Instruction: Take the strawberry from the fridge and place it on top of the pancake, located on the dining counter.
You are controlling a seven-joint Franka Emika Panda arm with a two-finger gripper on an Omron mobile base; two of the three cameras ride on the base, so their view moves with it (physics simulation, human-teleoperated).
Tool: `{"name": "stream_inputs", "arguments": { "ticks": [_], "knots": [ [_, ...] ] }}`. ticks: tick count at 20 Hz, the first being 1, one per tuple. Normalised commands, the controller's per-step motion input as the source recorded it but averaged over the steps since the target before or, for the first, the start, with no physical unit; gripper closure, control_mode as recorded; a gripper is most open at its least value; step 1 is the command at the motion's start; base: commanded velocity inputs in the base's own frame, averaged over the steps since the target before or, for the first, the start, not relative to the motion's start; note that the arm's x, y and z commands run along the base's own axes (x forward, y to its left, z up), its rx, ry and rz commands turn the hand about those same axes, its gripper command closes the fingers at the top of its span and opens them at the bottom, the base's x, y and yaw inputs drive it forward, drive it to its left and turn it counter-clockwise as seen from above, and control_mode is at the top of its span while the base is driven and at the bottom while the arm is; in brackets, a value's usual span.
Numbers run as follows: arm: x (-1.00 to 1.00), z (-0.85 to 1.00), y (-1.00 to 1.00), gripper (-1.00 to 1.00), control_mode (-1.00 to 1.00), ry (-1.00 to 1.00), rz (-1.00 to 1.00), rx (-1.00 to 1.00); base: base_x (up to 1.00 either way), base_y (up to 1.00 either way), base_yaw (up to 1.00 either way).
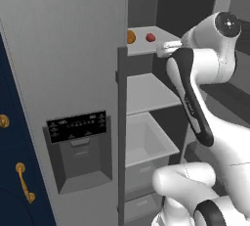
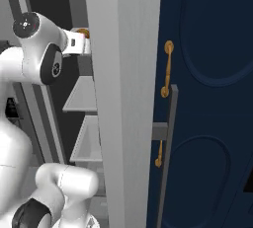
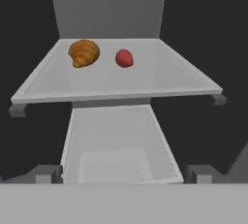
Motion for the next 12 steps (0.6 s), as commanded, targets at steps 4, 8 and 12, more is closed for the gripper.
{"name": "stream_inputs", "arguments": {
  "ticks": [4, 8, 12],
  "knots": [
    [1.0, 0.12, -0.01, -1.0, -1.0, 0.01, 0.0, 0.03, 0.0, 0.0, 0.0],
    [0.94, 0.0, -0.02, -1.0, -1.0, 0.01, 0.0, 0.0, 0.0, 0.0, 0.0],
    [0.73, -0.02, -0.02, -1.0, -1.0, 0.09, 0.1, 0.0, 0.0, 0.0, 0.0]
  ]
}}
